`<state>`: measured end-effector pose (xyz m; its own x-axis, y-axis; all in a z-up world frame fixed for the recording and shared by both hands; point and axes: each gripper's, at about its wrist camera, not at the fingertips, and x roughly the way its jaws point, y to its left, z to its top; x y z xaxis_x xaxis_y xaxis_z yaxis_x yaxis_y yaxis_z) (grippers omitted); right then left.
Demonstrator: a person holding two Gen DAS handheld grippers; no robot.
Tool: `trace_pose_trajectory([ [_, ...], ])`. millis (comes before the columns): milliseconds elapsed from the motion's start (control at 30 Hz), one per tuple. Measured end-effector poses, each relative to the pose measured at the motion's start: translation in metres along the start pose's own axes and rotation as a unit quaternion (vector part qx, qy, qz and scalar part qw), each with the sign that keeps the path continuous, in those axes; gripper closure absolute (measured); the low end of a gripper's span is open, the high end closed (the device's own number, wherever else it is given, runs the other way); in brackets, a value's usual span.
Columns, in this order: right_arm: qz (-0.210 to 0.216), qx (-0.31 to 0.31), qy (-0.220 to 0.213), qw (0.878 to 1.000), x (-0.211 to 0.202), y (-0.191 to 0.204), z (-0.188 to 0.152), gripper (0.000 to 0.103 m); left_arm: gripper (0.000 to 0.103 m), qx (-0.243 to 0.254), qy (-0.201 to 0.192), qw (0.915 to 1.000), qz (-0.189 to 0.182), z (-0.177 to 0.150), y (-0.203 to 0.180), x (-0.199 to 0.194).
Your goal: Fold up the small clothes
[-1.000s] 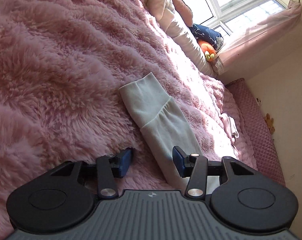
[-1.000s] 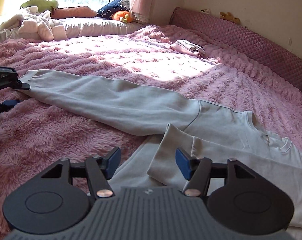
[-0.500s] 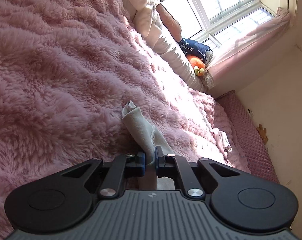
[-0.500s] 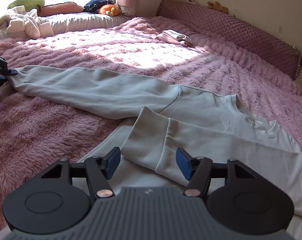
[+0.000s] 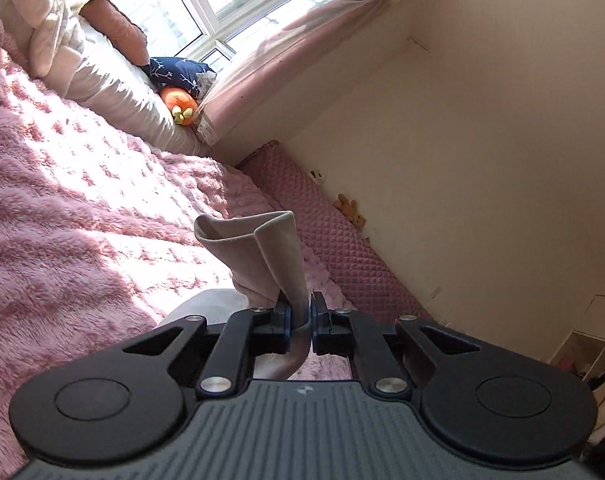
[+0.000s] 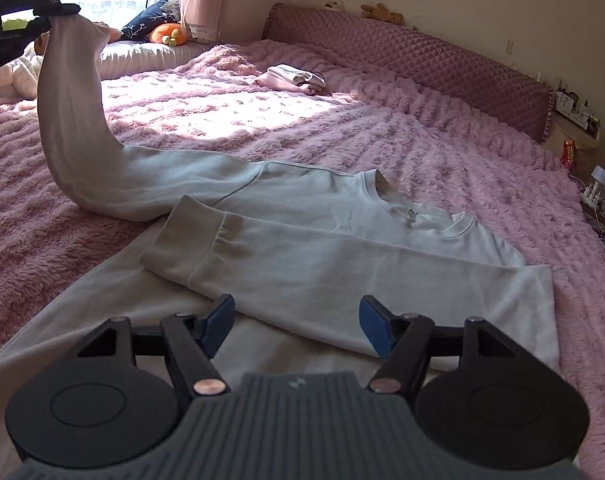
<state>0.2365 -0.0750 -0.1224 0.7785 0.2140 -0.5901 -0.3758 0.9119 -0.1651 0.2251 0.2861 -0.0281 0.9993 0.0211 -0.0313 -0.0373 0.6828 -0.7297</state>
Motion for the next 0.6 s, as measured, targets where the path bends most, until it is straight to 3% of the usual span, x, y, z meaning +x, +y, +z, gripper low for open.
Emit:
trace_pose_trajectory([
  [167,-0.026,0.037,0.002,0.999,-0.017,-0.045,-0.018,0.038,0.094,0.061,0.066,0.9923,-0.085,-0.073,-0.084,0.029],
  [333,-0.050,0.064,0.012,0.997,-0.031,-0.087,-0.039,0.038,0.094,0.090,0.154,0.9733,-0.144,-0.175,-0.138,0.058],
  [467,-0.071,0.083,0.025,0.994,-0.040,-0.122,-0.062,0.038,0.094,0.115,0.223,0.9564,-0.149,-0.253,-0.152,0.084],
  [567,-0.085,0.094,0.039,0.991,-0.044,-0.144,-0.078,0.038,0.094,0.154,0.277,0.9391,-0.133,-0.314,-0.150,0.098],
  [600,-0.089,0.096,0.043,0.990,-0.045,-0.151,-0.083,0.038,0.093,0.179,0.298,0.9292,-0.126,-0.334,-0.150,0.100],
])
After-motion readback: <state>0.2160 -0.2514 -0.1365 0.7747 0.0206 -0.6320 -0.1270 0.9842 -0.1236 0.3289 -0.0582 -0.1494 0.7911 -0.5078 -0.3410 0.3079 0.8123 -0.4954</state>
